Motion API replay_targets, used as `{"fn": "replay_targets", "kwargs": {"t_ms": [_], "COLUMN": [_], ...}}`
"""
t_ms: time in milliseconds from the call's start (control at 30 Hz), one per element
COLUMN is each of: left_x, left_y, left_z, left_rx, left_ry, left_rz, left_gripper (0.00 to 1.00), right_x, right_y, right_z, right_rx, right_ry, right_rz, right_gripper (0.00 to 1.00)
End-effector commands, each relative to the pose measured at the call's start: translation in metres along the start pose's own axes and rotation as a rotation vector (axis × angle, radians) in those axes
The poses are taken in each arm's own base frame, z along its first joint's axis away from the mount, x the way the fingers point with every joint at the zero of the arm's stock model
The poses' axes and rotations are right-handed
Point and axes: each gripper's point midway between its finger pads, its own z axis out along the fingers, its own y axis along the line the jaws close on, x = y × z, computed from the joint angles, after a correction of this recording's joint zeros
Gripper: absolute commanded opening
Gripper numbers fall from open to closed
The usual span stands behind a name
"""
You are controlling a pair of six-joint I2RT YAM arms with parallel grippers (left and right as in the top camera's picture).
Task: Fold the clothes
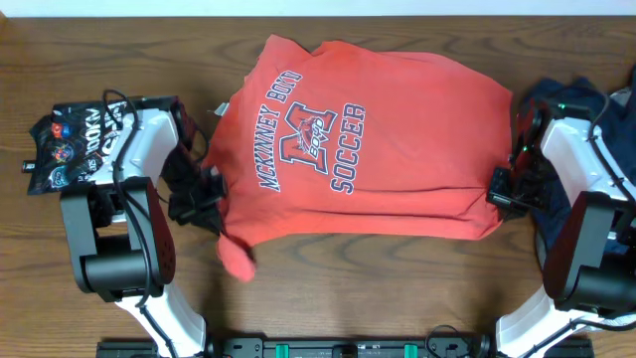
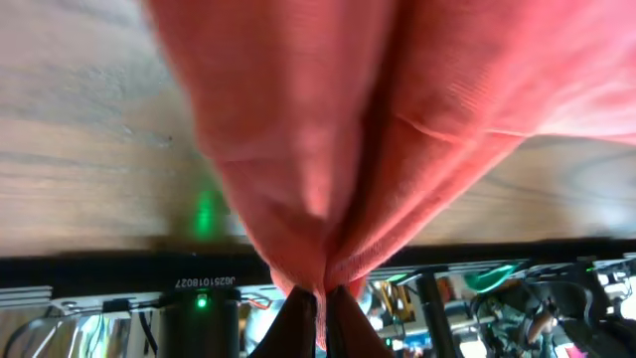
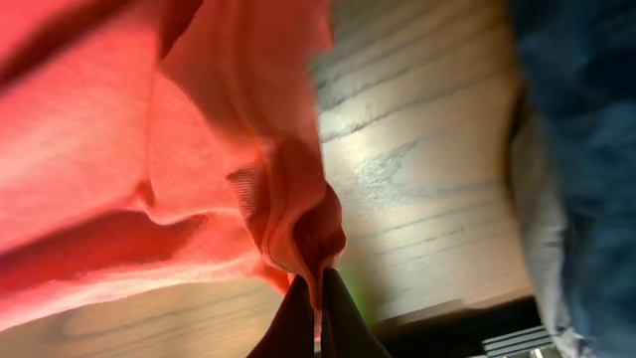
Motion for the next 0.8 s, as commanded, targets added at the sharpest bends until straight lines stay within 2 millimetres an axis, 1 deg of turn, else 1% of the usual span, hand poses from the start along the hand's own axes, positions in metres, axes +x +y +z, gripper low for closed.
{"fn": "replay_targets", "kwargs": {"t_ms": [0,100,200,367,533,633,767], "left_x": [0.012,0.017,0.021,0.032,0.058,0.071,0.082], "left_y": [0.006,0.008,0.008,0.017,0.019,0.025,0.032], "left_z": [0.005,0.009,0.004,-0.016,-0.034,-0.043,-0.052], "left_rx": [-0.014,-0.015,-0.008,-0.055,-0.019,-0.002,0.035], "left_ry": [0.012,0.014,-0.039,-0.181,-0.310,-0.401,-0.497], "left_rz": [-0.003,-0.004,0.008,-0.038,-0.077,-0.094,-0.124], "left_gripper": [0.06,0.06,0.06,0.06,0.06,0.06,0.06], "right_x": [0.003,0.005,0.008,0.019,0.036,0.047,0.054], "right_y": [-0.002,-0.007,-0.016,-0.029,-0.045,-0.058,-0.067], "right_z": [0.005,0.000,-0.009,-0.028,-0.041,-0.047,-0.059], "right_rx": [-0.013,-0.002,0.021,0.008,0.000,0.003,-0.017], "right_ry": [0.018,-0.004,-0.051,-0.144,-0.227,-0.283,-0.354], "right_rz": [0.011,0.041,0.092,0.161,0.257,0.321,0.347], "right_gripper": [0.01,0.01,0.01,0.01,0.01,0.01,0.01]}}
